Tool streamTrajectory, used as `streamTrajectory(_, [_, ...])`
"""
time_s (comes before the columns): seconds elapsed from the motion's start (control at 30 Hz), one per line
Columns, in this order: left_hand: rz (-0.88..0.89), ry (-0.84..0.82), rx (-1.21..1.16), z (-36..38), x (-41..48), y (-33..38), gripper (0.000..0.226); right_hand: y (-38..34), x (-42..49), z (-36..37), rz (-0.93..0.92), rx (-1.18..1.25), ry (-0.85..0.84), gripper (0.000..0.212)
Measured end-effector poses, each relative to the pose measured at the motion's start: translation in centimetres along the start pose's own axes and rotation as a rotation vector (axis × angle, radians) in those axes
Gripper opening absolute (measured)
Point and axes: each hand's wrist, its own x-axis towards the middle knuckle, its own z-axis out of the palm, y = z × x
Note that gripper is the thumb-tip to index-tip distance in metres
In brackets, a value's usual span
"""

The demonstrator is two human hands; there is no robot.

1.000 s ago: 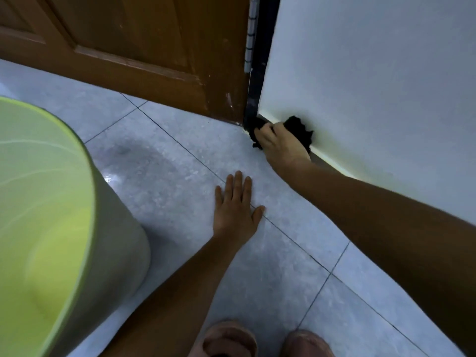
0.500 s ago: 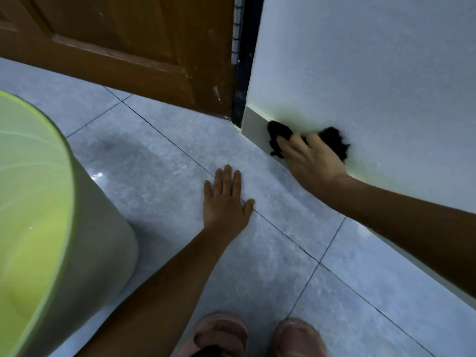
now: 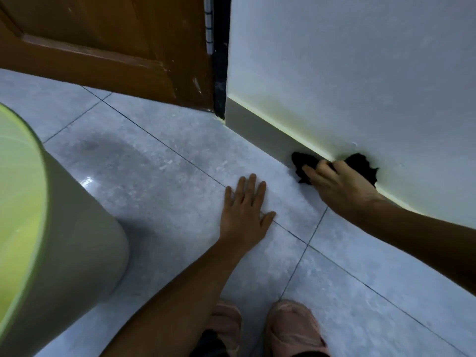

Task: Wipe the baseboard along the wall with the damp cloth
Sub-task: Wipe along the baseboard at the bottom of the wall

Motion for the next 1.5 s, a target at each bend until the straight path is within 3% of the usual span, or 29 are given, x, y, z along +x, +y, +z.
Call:
streamTrajectory(0.2, [-0.006,-0.02,0.028,0.3,-0.1,0.6,0.077,1.6,4.3,-3.1,0.184,0.094,0.144,0.052])
streamTrajectory(0.4, [-0.013,-0.038,0.013,-0.5,-0.3,0.8,0.076,-1.3,1.9,-0.2,0.113,0.156,0.078,0.049])
streamTrajectory(0.57, [-0.03,-0.012,0.022,-0.5,-0.3,1.1,0.076,-2.9,-2.7,2.9,0.159,0.289,-0.003,0.054])
streamTrajectory(0.67, [-0.038,0.002,0.021,-0.3,-0.2,1.6,0.077,-1.2,-1.9,1.8,0.343,0.261,0.132,0.055])
streamTrajectory(0.77, [-0.044,0.039,0.024,0.0,-0.2,1.6,0.078,-0.4,0.9,0.1,0.325,0.257,0.234,0.054])
streamTrajectory(1.0, [-0.095,0.086,0.014,-0.2,0.2,3.4,0.072,-2.9,-1.5,3.2,0.133,0.278,0.048,0.049])
streamTrajectory(1.13, [0.061,0.227,-0.049,0.4,-0.1,6.6,0.064,-3.4,-6.6,5.3,0.106,0.289,-0.066,0.053])
streamTrajectory(1.37, [0.137,-0.043,-0.018,2.0,-0.8,9.3,0.074,-2.1,-5.2,3.1,0.237,0.231,0.065,0.051])
streamTrajectory(1.5, [0.15,-0.116,0.035,1.2,-0.8,8.9,0.078,-3.5,-5.0,4.0,0.191,0.183,-0.023,0.047])
